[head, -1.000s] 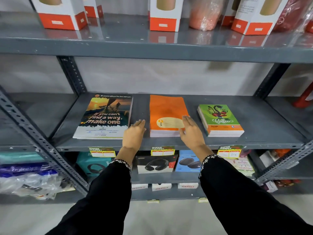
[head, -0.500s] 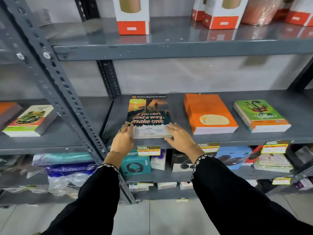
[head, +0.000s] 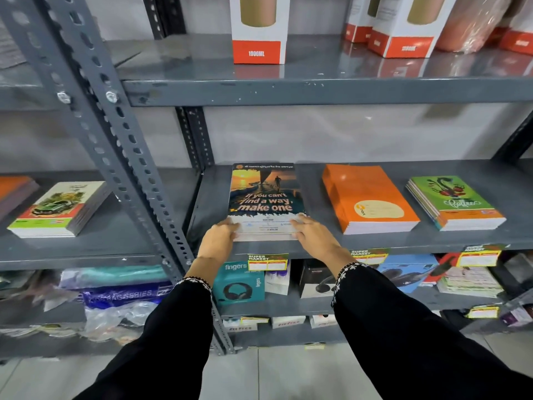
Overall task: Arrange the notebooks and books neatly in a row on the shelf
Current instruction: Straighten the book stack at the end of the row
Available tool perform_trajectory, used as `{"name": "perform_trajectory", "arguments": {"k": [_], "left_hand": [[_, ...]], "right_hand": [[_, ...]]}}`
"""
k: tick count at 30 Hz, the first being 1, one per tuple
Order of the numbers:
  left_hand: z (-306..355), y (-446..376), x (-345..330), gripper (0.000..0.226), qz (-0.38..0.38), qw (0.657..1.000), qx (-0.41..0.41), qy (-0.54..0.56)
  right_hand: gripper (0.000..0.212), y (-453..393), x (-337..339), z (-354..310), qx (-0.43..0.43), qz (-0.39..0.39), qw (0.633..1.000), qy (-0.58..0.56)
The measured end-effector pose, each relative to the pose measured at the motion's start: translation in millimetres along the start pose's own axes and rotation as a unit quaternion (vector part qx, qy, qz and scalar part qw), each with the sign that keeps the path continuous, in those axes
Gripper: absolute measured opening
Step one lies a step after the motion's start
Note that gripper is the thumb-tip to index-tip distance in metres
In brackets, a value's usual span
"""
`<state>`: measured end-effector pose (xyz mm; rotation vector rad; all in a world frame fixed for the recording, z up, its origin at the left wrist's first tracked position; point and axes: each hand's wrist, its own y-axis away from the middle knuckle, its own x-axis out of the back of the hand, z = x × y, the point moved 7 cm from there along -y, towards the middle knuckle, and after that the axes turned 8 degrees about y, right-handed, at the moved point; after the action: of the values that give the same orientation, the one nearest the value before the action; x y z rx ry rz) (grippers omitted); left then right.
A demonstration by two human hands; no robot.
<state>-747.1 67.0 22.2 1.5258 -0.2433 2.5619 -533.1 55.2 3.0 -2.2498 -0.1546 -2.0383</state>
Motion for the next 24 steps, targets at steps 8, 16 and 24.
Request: {"name": "perform_trajectory", "arguments": {"k": [8, 16, 24], "left_hand": [[-4, -8, -2, 0.032, -0.012, 1.0, 0.012, -0.004], [-3, -8, -4, 0.022, -0.026, 0.997, -0.009, -0.066], [3, -2, -9, 0.045, -0.052, 0.985, -0.007, -0.167]], "right_hand": [[0.047, -5, -2, 1, 0.009, -0.001, 1.0, 0.027], [0.056, -10, -7, -1, 0.007, -0.034, 0.997, 0.074], [0.06, -13, -10, -1, 0.012, -0.051, 0.995, 0.09]]}}
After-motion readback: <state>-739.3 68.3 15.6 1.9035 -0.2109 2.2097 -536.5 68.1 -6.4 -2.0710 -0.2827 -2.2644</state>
